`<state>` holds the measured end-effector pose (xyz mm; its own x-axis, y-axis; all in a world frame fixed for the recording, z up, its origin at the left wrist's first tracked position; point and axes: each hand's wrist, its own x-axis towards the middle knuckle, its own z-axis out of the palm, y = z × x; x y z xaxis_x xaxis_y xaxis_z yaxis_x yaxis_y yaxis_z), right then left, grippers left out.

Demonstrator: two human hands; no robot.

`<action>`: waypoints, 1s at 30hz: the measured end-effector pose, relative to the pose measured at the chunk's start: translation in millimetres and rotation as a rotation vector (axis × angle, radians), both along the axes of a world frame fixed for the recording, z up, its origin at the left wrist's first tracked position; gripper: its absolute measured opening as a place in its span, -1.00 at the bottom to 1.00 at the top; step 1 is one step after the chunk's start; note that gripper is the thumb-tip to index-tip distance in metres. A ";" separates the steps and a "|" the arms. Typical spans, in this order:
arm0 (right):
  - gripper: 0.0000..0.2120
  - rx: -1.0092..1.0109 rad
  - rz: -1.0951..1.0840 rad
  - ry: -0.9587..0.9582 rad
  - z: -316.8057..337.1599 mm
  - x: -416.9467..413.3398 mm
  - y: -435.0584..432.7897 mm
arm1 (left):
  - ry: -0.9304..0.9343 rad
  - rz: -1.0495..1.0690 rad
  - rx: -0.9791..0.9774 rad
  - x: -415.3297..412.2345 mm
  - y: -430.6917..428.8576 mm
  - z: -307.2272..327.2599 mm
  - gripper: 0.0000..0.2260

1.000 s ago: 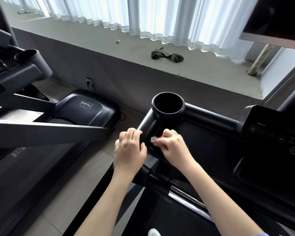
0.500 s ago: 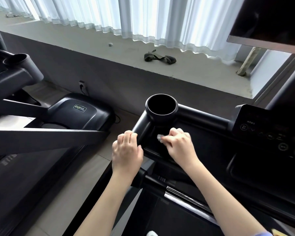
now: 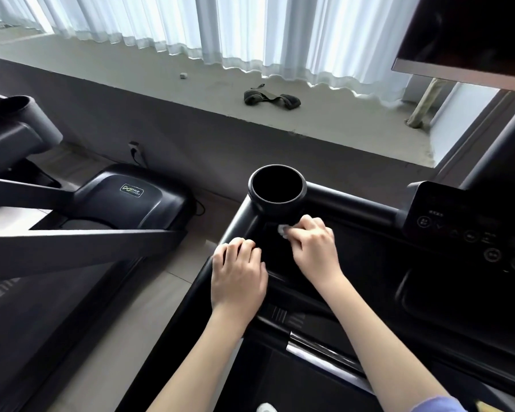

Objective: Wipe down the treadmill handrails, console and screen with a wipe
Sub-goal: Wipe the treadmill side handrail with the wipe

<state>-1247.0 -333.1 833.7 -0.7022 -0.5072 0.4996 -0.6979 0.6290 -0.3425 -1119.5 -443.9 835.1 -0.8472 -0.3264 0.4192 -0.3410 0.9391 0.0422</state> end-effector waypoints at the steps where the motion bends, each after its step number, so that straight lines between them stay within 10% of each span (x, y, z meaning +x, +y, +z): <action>1: -0.89 0.016 0.035 0.022 0.3 -0.1 5.2 | -0.011 0.002 -0.004 -0.4 0.4 -0.3 -0.65; 7: -0.87 0.017 -0.264 0.045 7.1 -37.7 6.8 | -0.006 0.006 -0.017 -0.2 1.1 -0.9 -0.67; 30: -0.80 -0.003 0.114 0.019 1.7 6.5 18.9 | 0.074 0.000 -0.008 -1.4 -0.3 -1.4 -0.68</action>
<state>-1240.5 -314.2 835.3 -0.6305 -0.5814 0.5143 -0.7712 0.5442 -0.3303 -1120.9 -444.2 833.6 -0.8134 -0.3229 0.4838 -0.3375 0.9394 0.0595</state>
